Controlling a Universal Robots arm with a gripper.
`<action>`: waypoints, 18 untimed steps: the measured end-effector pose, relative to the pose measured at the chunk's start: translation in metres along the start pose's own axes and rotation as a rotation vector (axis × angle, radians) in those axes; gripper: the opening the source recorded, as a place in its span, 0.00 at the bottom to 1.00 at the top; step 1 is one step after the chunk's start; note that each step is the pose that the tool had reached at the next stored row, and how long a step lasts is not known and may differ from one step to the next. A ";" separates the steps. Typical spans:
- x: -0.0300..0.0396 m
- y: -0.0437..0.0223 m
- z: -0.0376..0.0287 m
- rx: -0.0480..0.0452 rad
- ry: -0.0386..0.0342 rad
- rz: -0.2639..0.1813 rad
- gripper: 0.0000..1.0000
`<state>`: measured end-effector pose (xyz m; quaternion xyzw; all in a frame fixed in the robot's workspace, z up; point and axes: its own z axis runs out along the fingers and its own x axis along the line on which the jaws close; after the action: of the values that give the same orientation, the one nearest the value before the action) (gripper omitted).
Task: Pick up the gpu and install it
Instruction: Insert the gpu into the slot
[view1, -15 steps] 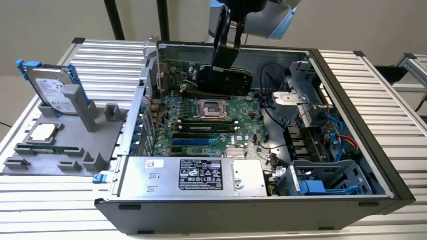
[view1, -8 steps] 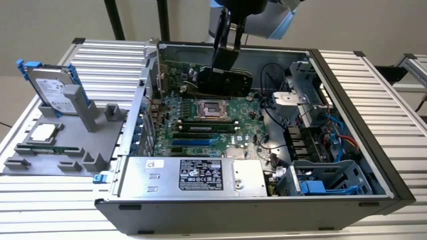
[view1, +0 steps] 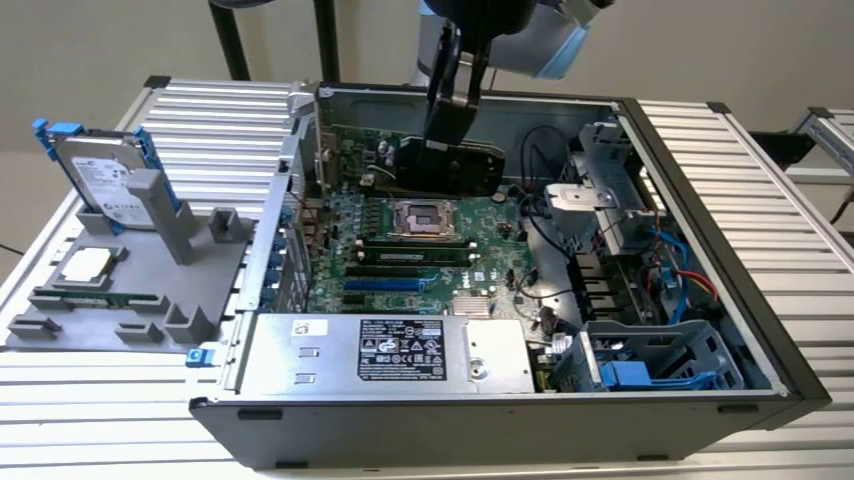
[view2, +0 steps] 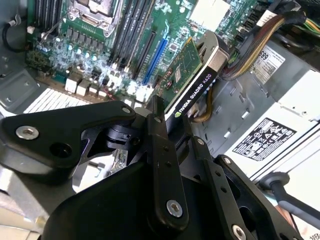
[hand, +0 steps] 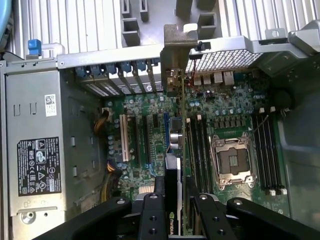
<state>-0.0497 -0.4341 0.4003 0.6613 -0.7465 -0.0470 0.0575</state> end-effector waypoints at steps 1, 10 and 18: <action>0.0000 -0.0003 0.0003 0.0001 0.0000 0.000 0.00; -0.0007 -0.0063 0.0016 0.0001 -0.0001 0.000 0.00; -0.0010 -0.0086 0.0015 0.0001 0.0000 0.000 0.00</action>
<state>-0.0413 -0.4341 0.3976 0.6613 -0.7464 -0.0470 0.0575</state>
